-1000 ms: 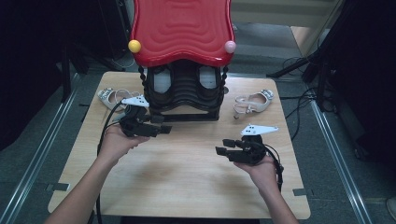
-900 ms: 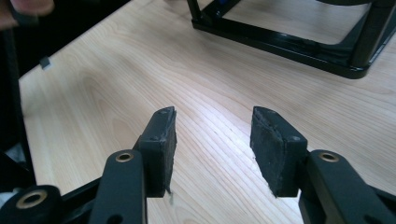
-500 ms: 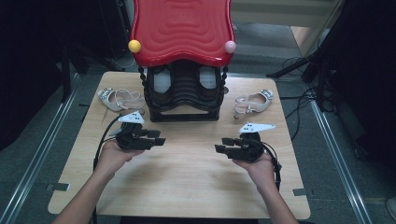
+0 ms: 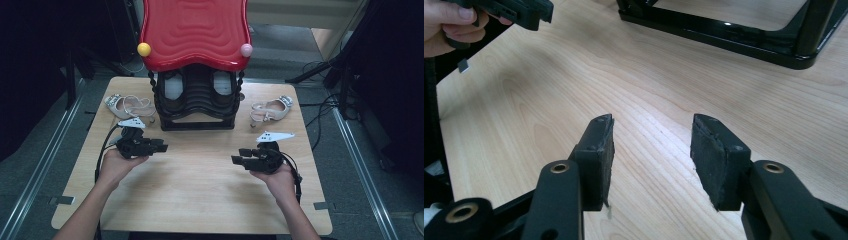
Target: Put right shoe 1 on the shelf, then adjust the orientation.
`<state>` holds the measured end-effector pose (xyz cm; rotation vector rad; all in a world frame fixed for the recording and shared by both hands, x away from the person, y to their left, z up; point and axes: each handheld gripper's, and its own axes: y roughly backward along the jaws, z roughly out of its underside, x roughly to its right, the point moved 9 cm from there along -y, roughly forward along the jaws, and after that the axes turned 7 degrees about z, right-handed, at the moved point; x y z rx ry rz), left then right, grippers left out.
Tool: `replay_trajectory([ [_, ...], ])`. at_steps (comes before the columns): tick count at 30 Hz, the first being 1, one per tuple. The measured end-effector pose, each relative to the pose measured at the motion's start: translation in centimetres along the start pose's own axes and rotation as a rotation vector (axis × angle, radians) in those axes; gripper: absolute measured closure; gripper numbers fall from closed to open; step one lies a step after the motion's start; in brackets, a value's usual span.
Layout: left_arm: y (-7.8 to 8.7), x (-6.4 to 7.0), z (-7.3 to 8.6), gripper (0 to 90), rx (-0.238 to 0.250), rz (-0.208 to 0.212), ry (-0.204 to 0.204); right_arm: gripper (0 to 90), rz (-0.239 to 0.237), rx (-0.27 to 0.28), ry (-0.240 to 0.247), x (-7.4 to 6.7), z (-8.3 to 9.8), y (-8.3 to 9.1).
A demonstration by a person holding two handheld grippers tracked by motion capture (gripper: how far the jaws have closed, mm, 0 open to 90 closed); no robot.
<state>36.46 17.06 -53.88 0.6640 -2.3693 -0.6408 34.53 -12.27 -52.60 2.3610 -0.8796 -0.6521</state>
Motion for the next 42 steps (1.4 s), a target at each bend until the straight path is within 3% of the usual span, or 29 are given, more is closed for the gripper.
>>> replay_trajectory([
  [10,1.4,-2.7,-0.4,63.2,0.018,-0.051,0.051,48.6,0.000,0.025,0.011,0.2,-0.2,0.0],
  [14,1.5,-4.1,-0.7,71.2,0.005,-0.049,0.072,48.2,-0.005,0.018,0.008,0.2,-0.1,-0.2],
  [20,1.7,-5.6,-1.7,81.5,0.048,-0.044,0.104,47.9,-0.012,0.003,0.010,0.0,0.0,-0.5],
  [22,2.0,-6.4,-1.9,83.0,0.029,-0.066,0.123,47.9,-0.011,0.003,0.010,0.0,0.0,-0.5],
  [24,2.5,-7.1,-2.4,85.0,0.037,-0.088,0.118,47.9,0.000,0.011,0.009,0.1,0.0,-0.3],
  [27,2.8,-7.8,-2.8,88.0,0.049,-0.098,0.146,48.1,0.014,0.030,0.015,0.3,-0.2,-0.2],
  [31,3.5,-9.4,-3.7,90.0,0.049,-0.134,0.171,48.1,0.012,0.012,-0.001,0.4,0.0,-0.2],
  [42,4.7,-11.6,-7.4,90.0,0.089,-0.174,0.208,48.1,0.004,0.011,0.002,0.2,0.0,-0.3],
])
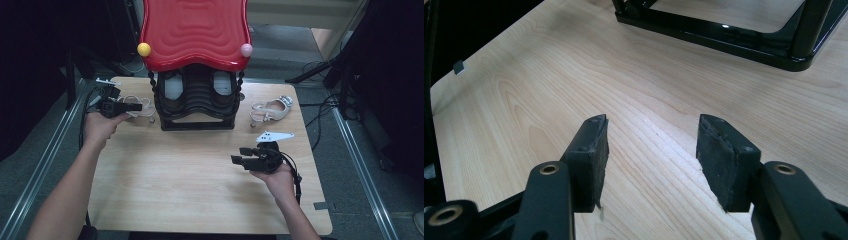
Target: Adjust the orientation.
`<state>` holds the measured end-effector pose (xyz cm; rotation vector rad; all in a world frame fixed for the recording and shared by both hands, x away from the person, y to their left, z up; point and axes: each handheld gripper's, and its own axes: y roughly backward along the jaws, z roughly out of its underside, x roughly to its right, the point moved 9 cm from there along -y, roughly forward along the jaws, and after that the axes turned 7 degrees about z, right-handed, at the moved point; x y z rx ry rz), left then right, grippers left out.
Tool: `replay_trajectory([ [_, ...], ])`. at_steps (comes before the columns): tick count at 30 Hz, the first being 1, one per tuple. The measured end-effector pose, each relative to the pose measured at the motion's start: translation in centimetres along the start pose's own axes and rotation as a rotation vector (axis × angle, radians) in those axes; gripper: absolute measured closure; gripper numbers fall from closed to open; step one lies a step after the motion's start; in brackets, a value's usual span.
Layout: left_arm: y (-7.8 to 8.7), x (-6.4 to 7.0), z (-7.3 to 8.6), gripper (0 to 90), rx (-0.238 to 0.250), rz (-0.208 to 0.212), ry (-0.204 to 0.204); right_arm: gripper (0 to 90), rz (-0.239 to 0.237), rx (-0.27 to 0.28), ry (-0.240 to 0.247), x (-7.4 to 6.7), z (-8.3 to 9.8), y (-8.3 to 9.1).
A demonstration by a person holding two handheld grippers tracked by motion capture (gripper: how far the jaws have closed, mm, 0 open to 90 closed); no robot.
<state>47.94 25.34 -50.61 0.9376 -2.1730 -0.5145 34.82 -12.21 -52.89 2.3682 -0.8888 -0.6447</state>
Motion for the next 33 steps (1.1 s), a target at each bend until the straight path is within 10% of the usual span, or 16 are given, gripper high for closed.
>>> replay_trajectory([
  [14,-3.0,-2.7,1.0,90.0,-0.011,-0.077,0.090,47.8,-0.007,-0.026,0.007,-0.4,0.4,-0.6],
  [33,-1.3,-5.1,2.4,90.0,-0.041,-0.141,0.114,46.5,0.000,-0.040,-0.005,-0.4,0.5,-0.8],
])
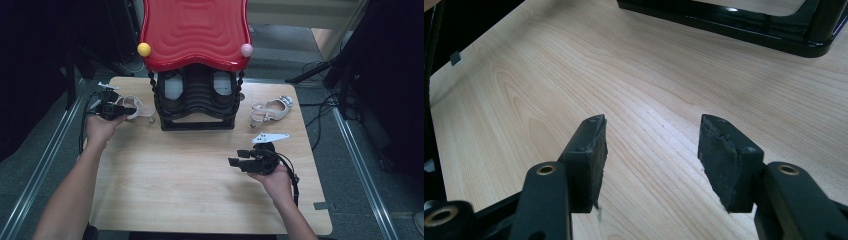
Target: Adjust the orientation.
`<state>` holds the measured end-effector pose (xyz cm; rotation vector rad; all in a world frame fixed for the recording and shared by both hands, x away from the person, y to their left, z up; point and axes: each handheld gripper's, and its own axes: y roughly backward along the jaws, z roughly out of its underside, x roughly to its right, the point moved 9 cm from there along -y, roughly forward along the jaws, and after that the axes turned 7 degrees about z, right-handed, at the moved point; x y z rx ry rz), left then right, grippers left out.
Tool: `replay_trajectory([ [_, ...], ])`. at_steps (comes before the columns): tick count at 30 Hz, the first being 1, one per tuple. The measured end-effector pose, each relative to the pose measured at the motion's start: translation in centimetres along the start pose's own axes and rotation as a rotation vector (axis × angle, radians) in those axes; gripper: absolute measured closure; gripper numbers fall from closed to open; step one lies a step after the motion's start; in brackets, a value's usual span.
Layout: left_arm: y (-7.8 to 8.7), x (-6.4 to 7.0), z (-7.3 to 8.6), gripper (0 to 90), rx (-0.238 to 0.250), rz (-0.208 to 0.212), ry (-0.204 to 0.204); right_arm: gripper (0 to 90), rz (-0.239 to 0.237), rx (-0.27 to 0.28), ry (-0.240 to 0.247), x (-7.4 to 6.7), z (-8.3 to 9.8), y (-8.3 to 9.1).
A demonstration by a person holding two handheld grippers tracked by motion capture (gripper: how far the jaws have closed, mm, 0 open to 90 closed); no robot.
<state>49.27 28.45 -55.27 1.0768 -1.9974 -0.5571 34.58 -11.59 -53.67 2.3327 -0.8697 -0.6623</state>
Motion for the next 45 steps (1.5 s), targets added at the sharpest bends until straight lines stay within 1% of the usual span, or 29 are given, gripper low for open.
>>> replay_trajectory([
  [2,0.1,0.0,0.1,90.0,-0.004,-0.002,0.000,46.5,-0.001,0.000,-0.002,0.0,0.0,0.1],
  [3,0.3,-0.1,0.2,90.0,-0.015,0.000,-0.002,46.5,-0.003,0.001,-0.003,0.0,0.0,0.1],
  [5,0.4,-0.2,0.3,90.0,-0.013,-0.005,-0.002,46.5,-0.003,0.002,-0.002,0.0,0.0,0.1],
  [8,0.8,-0.3,0.6,90.0,-0.019,-0.001,0.003,46.6,-0.006,0.000,-0.004,-0.1,0.0,0.1],
  [10,0.9,-0.5,0.8,90.0,-0.021,-0.015,0.002,46.6,-0.006,0.001,-0.002,-0.1,0.0,0.1],
  [11,1.1,-0.6,0.9,90.0,-0.031,-0.020,-0.003,46.6,-0.006,0.001,-0.001,-0.1,0.0,0.0],
  [12,1.2,-0.6,0.9,90.0,-0.023,-0.027,0.006,46.6,-0.006,0.000,0.001,-0.1,0.0,0.0],
  [13,1.4,-0.8,1.1,90.0,-0.028,-0.028,0.003,46.6,-0.007,0.000,-0.001,-0.1,0.0,0.0],
  [15,1.7,-1.0,1.3,90.0,-0.035,-0.028,0.011,46.7,-0.008,0.002,-0.002,-0.2,0.0,0.1],
  [19,2.4,-1.7,1.6,90.0,-0.040,-0.051,0.015,46.7,-0.008,0.001,-0.002,-0.2,0.0,0.0],
  [20,2.7,-1.9,1.7,90.0,-0.048,-0.054,0.015,46.7,-0.010,0.000,-0.001,-0.2,0.0,0.0],
  [22,3.0,-2.3,1.8,90.0,-0.042,-0.063,0.025,46.6,-0.010,0.000,0.000,-0.2,0.0,0.0],
  [23,3.2,-2.5,1.8,90.0,-0.037,-0.070,0.024,46.7,-0.010,-0.001,-0.001,-0.3,0.0,0.0],
  [24,3.4,-2.6,1.9,90.0,-0.044,-0.066,0.030,46.7,-0.010,-0.001,0.000,-0.3,0.0,0.0],
  [25,3.5,-2.8,1.8,90.0,-0.037,-0.080,0.025,46.6,-0.011,-0.001,0.001,-0.3,0.0,0.0],
  [26,3.7,-2.9,1.9,90.0,-0.039,-0.081,0.031,46.6,-0.012,-0.001,0.000,-0.3,0.0,-0.1],
  [27,3.8,-3.0,1.8,90.0,-0.031,-0.087,0.036,46.7,-0.012,-0.003,-0.002,-0.3,0.0,0.0],
  [29,4.1,-3.4,1.8,90.0,-0.035,-0.102,0.044,46.7,-0.010,-0.003,-0.001,-0.3,0.0,0.0],
  [30,4.1,-3.5,1.8,90.0,-0.027,-0.111,0.049,46.7,-0.009,-0.002,0.001,-0.3,0.0,0.0],
  [31,4.2,-3.5,1.7,90.0,-0.024,-0.103,0.059,46.6,-0.009,-0.001,0.000,-0.3,0.0,0.0],
  [33,4.2,-3.2,1.6,88.2,-0.013,-0.080,0.063,46.6,-0.011,-0.004,-0.003,-0.3,0.0,0.0],
  [34,4.2,-2.9,1.5,87.5,-0.009,-0.082,0.055,46.7,-0.011,-0.005,-0.002,-0.3,0.0,-0.1],
  [36,4.1,-2.4,1.3,84.8,-0.009,-0.073,0.046,46.6,-0.011,-0.008,-0.004,-0.3,0.1,-0.1],
  [39,4.4,-2.0,1.1,78.6,0.008,-0.054,0.052,46.7,-0.011,-0.005,-0.002,-0.4,0.0,-0.1],
  [41,4.8,-1.8,1.0,72.7,0.002,-0.038,0.052,46.7,-0.011,-0.005,0.001,-0.4,0.0,-0.1],
  [45,5.4,-1.7,0.8,64.5,0.017,-0.055,0.051,46.7,-0.013,-0.010,-0.004,-0.3,0.0,-0.2],
])
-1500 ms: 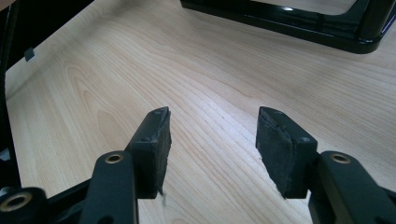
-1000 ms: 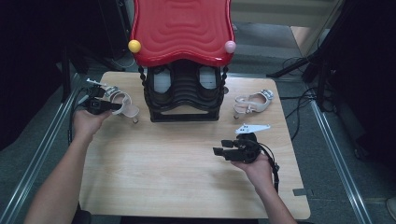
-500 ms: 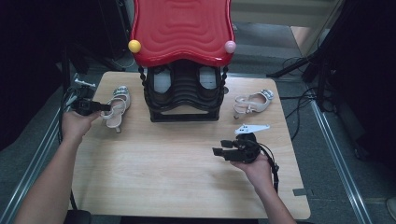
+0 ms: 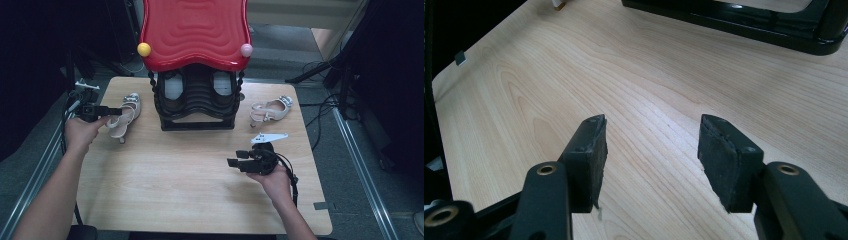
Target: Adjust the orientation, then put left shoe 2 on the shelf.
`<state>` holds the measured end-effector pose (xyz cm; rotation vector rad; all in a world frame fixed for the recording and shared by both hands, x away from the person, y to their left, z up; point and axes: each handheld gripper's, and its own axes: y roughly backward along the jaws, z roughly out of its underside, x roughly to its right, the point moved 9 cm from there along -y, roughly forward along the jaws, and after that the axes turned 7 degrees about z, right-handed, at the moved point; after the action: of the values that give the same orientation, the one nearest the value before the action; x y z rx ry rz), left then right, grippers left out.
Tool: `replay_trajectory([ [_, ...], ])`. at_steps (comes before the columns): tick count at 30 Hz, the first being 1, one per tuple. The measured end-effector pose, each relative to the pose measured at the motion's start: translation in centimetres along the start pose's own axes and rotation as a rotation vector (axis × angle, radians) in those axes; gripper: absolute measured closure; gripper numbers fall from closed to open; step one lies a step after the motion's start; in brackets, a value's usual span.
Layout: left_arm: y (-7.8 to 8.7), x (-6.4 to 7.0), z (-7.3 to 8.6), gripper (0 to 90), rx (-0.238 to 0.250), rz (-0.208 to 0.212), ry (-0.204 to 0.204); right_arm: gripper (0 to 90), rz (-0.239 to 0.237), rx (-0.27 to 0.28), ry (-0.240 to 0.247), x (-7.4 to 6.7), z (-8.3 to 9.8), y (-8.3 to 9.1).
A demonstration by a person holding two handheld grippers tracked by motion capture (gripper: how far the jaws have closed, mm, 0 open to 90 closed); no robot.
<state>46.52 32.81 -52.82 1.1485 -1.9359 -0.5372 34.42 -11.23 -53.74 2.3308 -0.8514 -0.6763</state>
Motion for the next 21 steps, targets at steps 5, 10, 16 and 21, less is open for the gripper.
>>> replay_trajectory([
  [5,0.5,-0.6,-0.5,53.6,0.046,-0.026,0.025,46.6,0.003,0.006,0.008,0.0,-0.1,0.1],
  [10,0.1,-1.3,-0.4,50.3,0.045,-0.062,0.035,46.6,0.003,0.007,-0.001,0.1,-0.1,0.1],
  [16,-1.0,-1.2,-0.3,49.1,0.044,-0.083,0.040,46.6,0.005,0.006,0.000,0.1,-0.1,0.1],
  [21,-1.7,-1.7,-0.3,49.3,0.058,-0.104,0.063,46.6,0.004,0.004,0.000,0.1,-0.1,0.1],
])
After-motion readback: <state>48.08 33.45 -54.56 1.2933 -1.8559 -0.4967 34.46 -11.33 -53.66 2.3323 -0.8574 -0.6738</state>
